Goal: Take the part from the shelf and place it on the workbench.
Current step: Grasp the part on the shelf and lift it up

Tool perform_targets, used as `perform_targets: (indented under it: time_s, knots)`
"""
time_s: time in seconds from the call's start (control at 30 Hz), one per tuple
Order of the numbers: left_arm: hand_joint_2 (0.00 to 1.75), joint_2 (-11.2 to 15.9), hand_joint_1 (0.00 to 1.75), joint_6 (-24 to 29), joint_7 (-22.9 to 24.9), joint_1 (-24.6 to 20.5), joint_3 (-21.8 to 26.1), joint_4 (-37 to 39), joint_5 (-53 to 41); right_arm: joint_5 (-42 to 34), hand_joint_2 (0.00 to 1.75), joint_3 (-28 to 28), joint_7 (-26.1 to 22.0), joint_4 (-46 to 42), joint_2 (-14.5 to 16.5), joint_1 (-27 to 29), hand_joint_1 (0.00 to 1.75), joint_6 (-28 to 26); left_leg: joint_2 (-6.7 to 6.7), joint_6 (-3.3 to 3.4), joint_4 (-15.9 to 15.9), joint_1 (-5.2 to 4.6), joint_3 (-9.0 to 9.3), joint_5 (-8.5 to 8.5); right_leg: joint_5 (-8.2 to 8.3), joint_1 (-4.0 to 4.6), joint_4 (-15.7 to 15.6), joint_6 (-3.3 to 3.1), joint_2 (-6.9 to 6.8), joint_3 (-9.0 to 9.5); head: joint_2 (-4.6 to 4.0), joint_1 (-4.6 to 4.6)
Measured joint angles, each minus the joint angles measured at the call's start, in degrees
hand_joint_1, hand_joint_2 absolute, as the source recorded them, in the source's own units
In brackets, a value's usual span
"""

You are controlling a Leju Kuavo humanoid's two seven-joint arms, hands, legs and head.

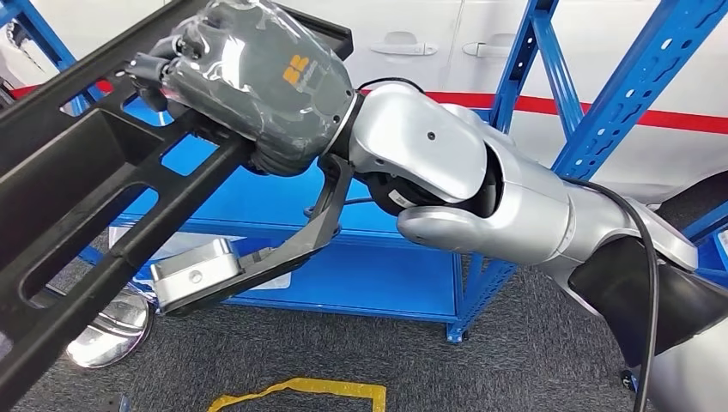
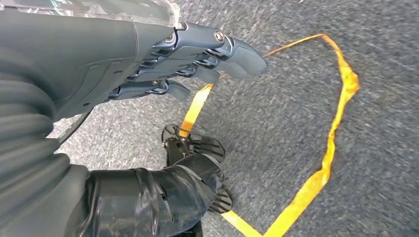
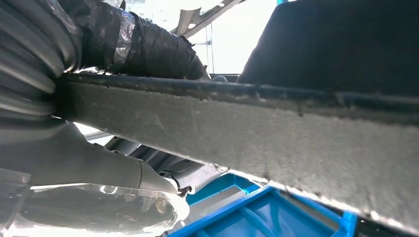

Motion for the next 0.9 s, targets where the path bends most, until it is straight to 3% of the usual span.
perform_targets:
  time_s: [0.1, 0.17, 0.23, 0.27, 0.33, 0.4, 0.43, 0.47, 0.5, 0.53, 0.6, 0.67, 0.77, 0.83, 0.9]
  knots:
    - [1.75, 0.3, 0.0, -0.01, 0.17, -0.11, -0.01, 0.0, 0.02, -0.04, 1.75, -0.03, -0.08, 0.0, -0.01, -0.16, 1.75, -0.03, 0.03, 2.52, -10.94, -1.4, 6.61, 3.66, 0.7, 0.65, -0.06, -0.02, 0.03, -0.34, 0.0, 0.1]
    - [1.75, 0.57, 0.0, -0.01, 0.31, -0.19, -0.03, 0.0, 0.02, -0.04, 1.75, -0.07, -0.06, 0.0, -0.02, -0.2, 1.75, -0.04, 0.08, 3.23, -13.99, -2.0, 8.07, 4.2, 1.4, 0.4, -0.34, 0.51, -0.09, -0.53, 0.0, 0.15]
    - [1.75, 0.68, 0.0, 0.04, 0.42, -0.19, -0.04, 0.0, 0.02, -0.04, 1.75, -0.15, 0.04, 0.01, -0.04, -0.16, 1.75, -0.03, 0.15, 3.21, -15.22, -2.09, 8.07, 5.5, 2.08, 0.15, -0.79, 1.12, -0.15, -0.69, 0.0, 0.11]
    - [1.75, 0.75, 0.0, 0.05, 0.48, -0.19, -0.04, 0.0, 0.04, -0.04, 1.75, -0.21, 0.08, 0.01, -0.07, -0.17, 1.75, -0.02, 0.29, 3.23, -16.17, -1.95, 8.08, 6.35, 1.62, 0.19, -0.61, 1.44, -0.14, -0.96, 0.0, 0.15]
    - [1.75, 0.79, 0.0, 0.02, 0.58, -0.26, -0.04, 0.0, 0.07, -0.04, 1.75, -0.38, 0.12, 0.02, -0.11, -0.2, 1.75, 0.01, 0.64, 3.22, -17.69, -1.44, 7.63, 8.07, -2.06, 0.22, 2.65, 2.06, -0.09, -2.26, 0.0, 0.37]
    - [1.75, 0.75, 0.0, -0.05, 0.61, -0.33, -0.04, 0.0, 0.09, -0.05, 1.75, -0.49, 0.13, 0.03, -0.11, -0.17, 1.75, 0.07, 0.77, 3.2, -17.71, -1.29, 6.42, 9.05, -6.78, -0.21, 9.19, 2.74, -0.08, -4.04, 0.0, 0.51]
    - [1.75, 0.73, 0.0, -0.08, 0.61, -0.33, -0.04, 0.0, 0.09, -0.07, 1.75, -0.51, 0.12, 0.04, -0.11, -0.11, 1.75, 0.1, 0.81, 3.02, -17.48, -1.15, 5.73, 9.38, -7.77, -0.54, 11.97, 3.11, -0.11, -4.46, 0.0, 0.51]
    - [1.75, 0.71, 0.0, -0.09, 0.61, -0.33, -0.04, 0.0, 0.09, -0.08, 1.75, -0.51, 0.11, 0.05, -0.11, -0.06, 1.75, 0.14, 0.84, 2.8, -17.14, -0.93, 5.01, 9.68, -7.53, -0.91, 13.25, 3.54, -0.14, -4.12, 0.0, 0.5]
    - [1.75, 0.7, 0.0, -0.1, 0.61, -0.33, -0.04, 0.0, 0.1, -0.08, 1.75, -0.52, 0.1, 0.07, -0.11, -0.05, 1.75, 0.15, 0.86, 2.54, -16.68, -0.66, 4.26, 9.93, -6.33, -1.29, 12.63, 3.98, -0.16, -2.86, 0.0, 0.51]
    - [1.75, 0.7, 0.0, -0.12, 0.61, -0.34, -0.04, 0.0, 0.09, -0.08, 1.75, -0.54, 0.09, 0.08, -0.11, -0.07, 1.75, 0.15, 0.86, 2.24, -16.11, -0.36, 3.52, 10.09, -4.74, -1.67, 10.14, 4.41, -0.18, -0.7, 0.0, 0.52]
    - [1.75, 0.74, 0.0, -0.15, 0.61, -0.35, -0.04, 0.0, 0.08, -0.08, 1.75, -0.57, 0.08, 0.1, -0.06, -0.21, 1.75, 0.15, 0.8, 1.5, -14.71, 0.01, 2.03, 10.28, -3.79, -1.98, 3.26, 4.9, -0.05, 3.91, 0.01, 0.6]
    - [1.75, 0.76, 0.0, -0.19, 0.61, -0.31, -0.04, 0.0, 0.05, -0.11, 1.75, -0.62, 0.05, 0.14, 0.05, -0.36, 1.75, 0.15, 0.64, 0.53, -13.88, 0.03, 1.0, 10.74, -4.49, -1.71, -0.2, 4.43, 0.11, 5.63, 0.01, 0.68]
    - [1.75, 0.77, 0.0, -0.25, 0.62, -0.11, -0.04, 0.01, -0.01, -0.22, 1.75, -0.69, -0.02, 0.26, 0.16, -0.41, 1.75, 0.18, 0.46, -0.78, -13.83, 0.22, 0.14, 11.09, -3.4, -1.59, -0.61, 2.64, -0.07, 4.7, 0.01, 0.66]
    - [1.75, 0.78, 0.0, -0.26, 0.67, -0.06, -0.04, 0.02, -0.02, -0.29, 1.75, -0.7, -0.1, 0.32, 0.27, -0.46, 1.75, 0.2, 0.43, -1.18, -10.77, 0.37, -1.23, 7.44, -2.14, -1.78, -1.02, 1.49, -0.29, 3.63, 0.0, 0.57]
    - [1.75, 0.78, 0.0, -0.28, 0.68, -0.15, -0.04, 0.02, -0.03, -0.3, 1.75, -0.71, -0.2, 0.33, 0.38, -0.48, 1.75, 0.2, 0.42, -1.34, -3.96, 0.37, -3.01, 2.1, -0.98, -1.53, -1.05, 0.99, -0.35, 2.22, 0.0, 0.52]
